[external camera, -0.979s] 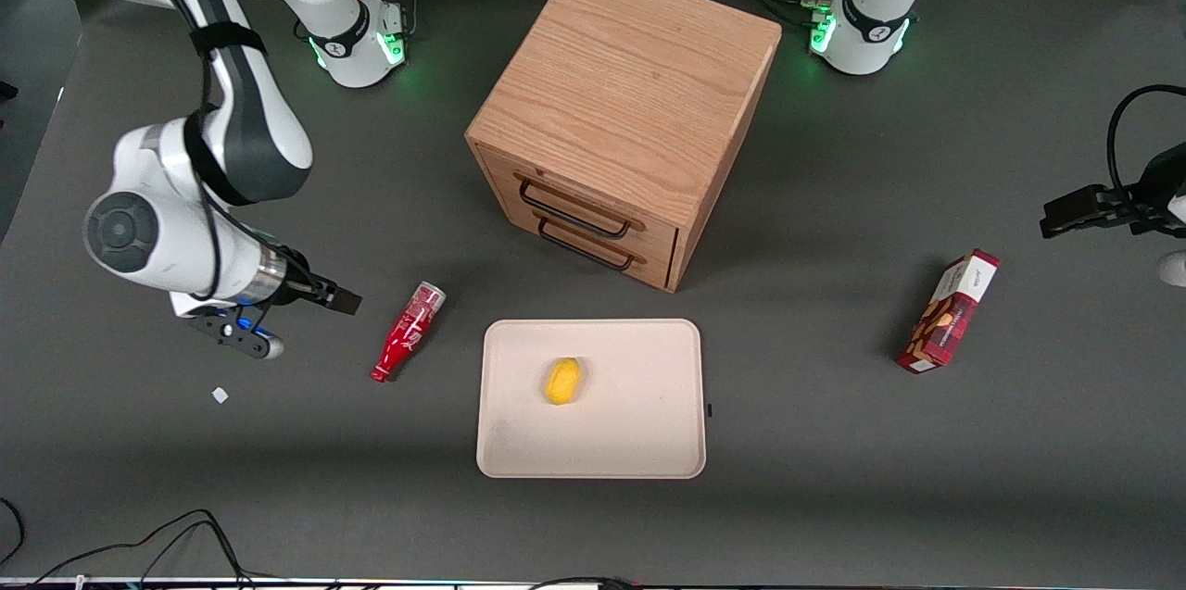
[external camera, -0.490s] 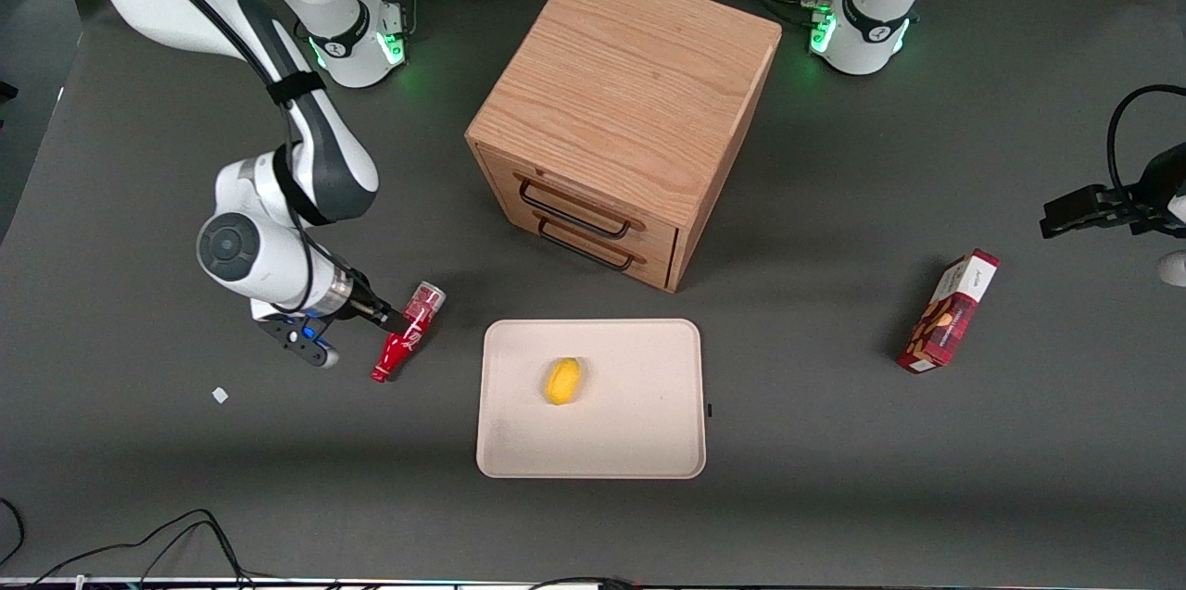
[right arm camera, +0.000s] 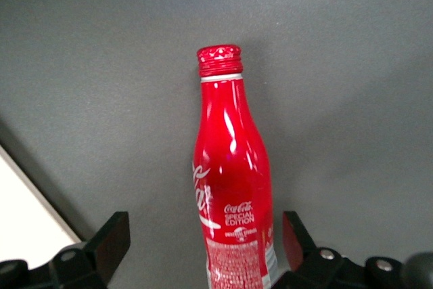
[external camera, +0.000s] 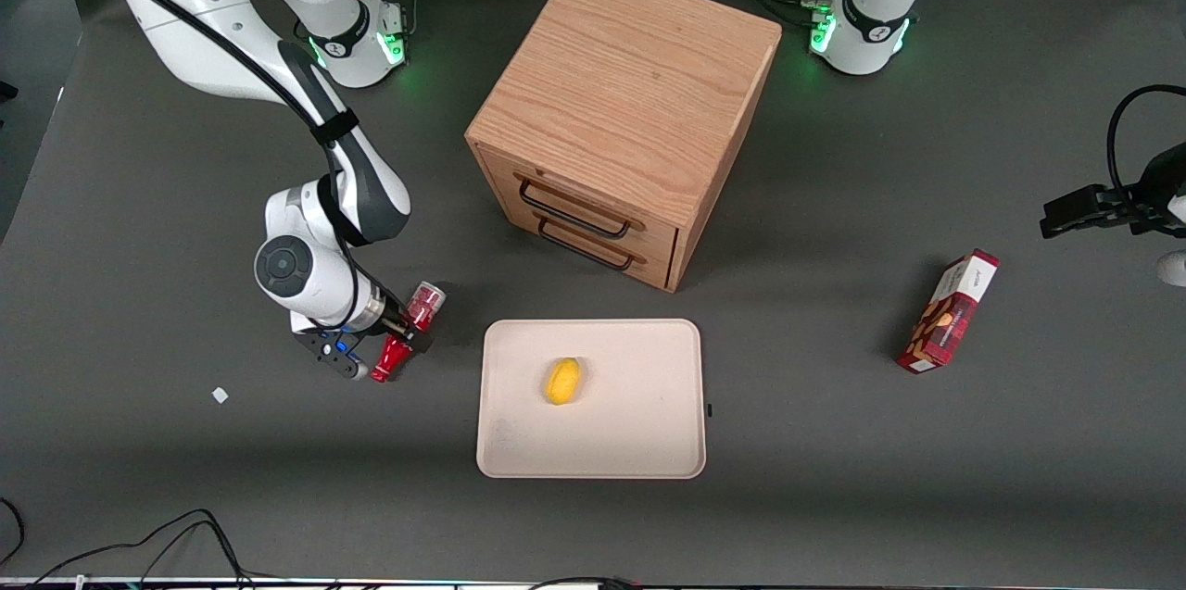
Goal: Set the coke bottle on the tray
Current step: 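Lower the right gripper around the bottle's body and close it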
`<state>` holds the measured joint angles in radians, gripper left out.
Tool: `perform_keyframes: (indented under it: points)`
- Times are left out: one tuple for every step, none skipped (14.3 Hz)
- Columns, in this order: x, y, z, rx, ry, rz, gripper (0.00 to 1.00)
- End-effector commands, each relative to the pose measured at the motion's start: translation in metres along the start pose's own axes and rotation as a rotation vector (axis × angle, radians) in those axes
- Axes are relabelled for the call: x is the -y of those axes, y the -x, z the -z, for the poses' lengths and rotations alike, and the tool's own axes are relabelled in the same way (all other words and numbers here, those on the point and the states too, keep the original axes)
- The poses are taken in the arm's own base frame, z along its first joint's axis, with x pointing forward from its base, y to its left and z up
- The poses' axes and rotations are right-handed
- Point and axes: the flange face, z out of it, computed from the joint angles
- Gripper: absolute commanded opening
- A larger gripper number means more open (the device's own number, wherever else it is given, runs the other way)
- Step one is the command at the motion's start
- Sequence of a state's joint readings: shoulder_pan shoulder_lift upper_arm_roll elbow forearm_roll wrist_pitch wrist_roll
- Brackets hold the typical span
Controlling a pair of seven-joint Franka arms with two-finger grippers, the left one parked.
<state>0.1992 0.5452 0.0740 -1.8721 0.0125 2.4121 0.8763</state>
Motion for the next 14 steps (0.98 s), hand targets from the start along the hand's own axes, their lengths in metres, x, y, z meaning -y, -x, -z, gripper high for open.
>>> perform_keyframes:
  points:
    - [0.004, -0.001, -0.010, -0.030, -0.002, -0.026, 1.00]
    - [0.003, -0.001, -0.017, -0.028, 0.004, -0.023, 1.00]
    - [0.003, -0.001, -0.020, -0.029, 0.004, -0.022, 1.00]
    - [0.002, -0.001, -0.024, -0.027, 0.005, -0.022, 1.00]
    - [0.001, 0.000, -0.030, -0.024, 0.010, -0.020, 1.00]
    - [0.001, 0.000, -0.034, -0.025, 0.017, -0.014, 1.00]
    - [0.000, 0.000, -0.036, -0.029, 0.024, -0.005, 1.00]
    - [0.000, 0.002, -0.038, -0.027, 0.028, -0.002, 1.00]
    - [-0.001, 0.001, -0.040, -0.025, 0.031, -0.002, 1.00]
    - [-0.001, 0.001, -0.040, -0.025, 0.031, -0.002, 0.96]
    - [-0.001, 0.001, -0.040, -0.025, 0.031, -0.002, 0.90]
    - [-0.001, 0.001, -0.040, -0.025, 0.031, -0.002, 0.72]
    - [-0.001, 0.001, -0.041, -0.026, 0.033, 0.002, 0.43]
    - [-0.001, 0.002, -0.040, -0.033, 0.038, 0.011, 0.00]
